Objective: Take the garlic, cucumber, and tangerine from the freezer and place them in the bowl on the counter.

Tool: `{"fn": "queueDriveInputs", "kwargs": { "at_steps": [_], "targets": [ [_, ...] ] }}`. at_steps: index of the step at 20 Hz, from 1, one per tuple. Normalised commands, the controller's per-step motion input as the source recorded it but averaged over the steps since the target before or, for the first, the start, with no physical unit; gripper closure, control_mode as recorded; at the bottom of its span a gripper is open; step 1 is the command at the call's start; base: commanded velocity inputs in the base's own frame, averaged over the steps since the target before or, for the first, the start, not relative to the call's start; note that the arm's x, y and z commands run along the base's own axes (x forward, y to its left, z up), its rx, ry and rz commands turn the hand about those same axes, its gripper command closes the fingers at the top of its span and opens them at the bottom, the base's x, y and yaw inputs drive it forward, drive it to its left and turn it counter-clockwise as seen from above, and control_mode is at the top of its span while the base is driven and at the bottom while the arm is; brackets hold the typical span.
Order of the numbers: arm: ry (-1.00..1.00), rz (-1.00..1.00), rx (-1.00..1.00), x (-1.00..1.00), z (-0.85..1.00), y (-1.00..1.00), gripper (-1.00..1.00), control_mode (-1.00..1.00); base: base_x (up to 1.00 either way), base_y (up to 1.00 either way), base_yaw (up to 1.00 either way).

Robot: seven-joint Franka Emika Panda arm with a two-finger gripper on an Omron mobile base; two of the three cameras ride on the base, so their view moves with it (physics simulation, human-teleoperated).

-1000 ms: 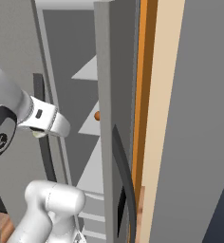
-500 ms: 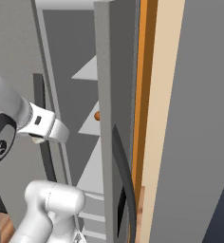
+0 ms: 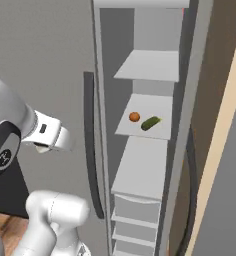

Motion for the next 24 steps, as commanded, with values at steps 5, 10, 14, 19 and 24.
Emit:
{"fn": "queueDriveInputs", "kwargs": {
  "at_steps": [5,10,14,19,24],
  "targets": [
    [0.0,0.0,0.0,0.0,0.0,0.0,1.0,1.0,-0.05,1.0,0.0],
    [0.0,0.0,0.0,0.0,0.0,0.0,1.0,1.0,0.02,1.0,0.0],
    [0.0,0.0,0.0,0.0,0.0,0.0,1.0,1.0,0.13,1.0,0.0],
    [0.0,0.0,0.0,0.0,0.0,0.0,1.0,1.0,0.39,1.0,0.0],
    [0.0,0.0,0.0,0.0,0.0,0.0,1.0,1.0,0.7,0.76,0.0]
  ]
}}
